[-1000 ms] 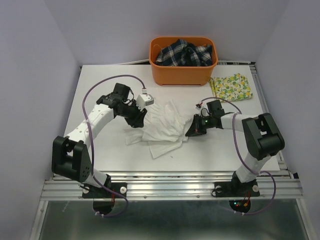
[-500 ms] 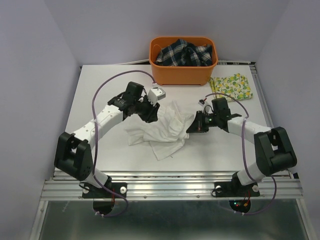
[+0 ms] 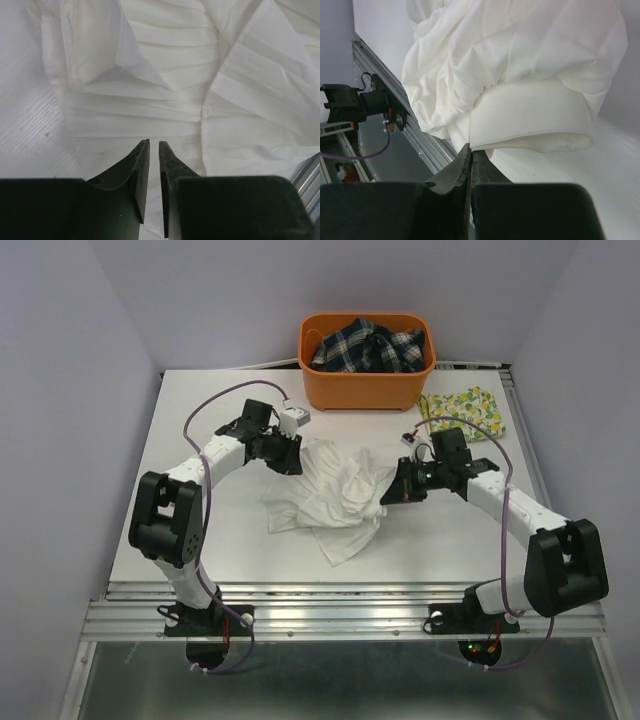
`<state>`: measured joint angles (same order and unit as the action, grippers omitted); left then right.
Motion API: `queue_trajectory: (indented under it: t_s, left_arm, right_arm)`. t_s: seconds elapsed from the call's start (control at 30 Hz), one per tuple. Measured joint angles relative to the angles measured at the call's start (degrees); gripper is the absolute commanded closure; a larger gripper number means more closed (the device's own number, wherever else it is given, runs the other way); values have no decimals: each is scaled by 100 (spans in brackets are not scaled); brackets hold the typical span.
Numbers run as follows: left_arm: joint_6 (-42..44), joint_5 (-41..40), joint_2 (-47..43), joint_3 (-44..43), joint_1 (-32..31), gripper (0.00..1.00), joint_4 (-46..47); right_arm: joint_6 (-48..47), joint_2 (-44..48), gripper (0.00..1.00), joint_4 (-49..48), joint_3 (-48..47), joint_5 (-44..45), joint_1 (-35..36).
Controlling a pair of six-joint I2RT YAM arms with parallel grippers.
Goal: Fold and stack the skirts
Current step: Fold the skirt
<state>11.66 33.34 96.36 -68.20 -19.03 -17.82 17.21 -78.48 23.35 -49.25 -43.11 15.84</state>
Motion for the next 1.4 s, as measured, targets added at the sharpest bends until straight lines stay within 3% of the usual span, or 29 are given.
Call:
queue_trajectory:
  t_s: [0.4,0.67,1.1,1.4]
  left_arm:
    - [-17,243,1290,-219,-15,81,37]
    - [7,304,1353,-219,-9,83,46]
    - [20,525,1532,-219,79,83,92]
    - [7,555,1532,-190,114,84,116]
  right_arm:
    - [387,-579,99,308,-898,-186,0]
    - [863,-1676,99,92,-1703,-350,162]
    - [1008,-2310,99,-306,-2518,-382,927]
    - [1349,-3136,99,-645,-3034,-387,1008]
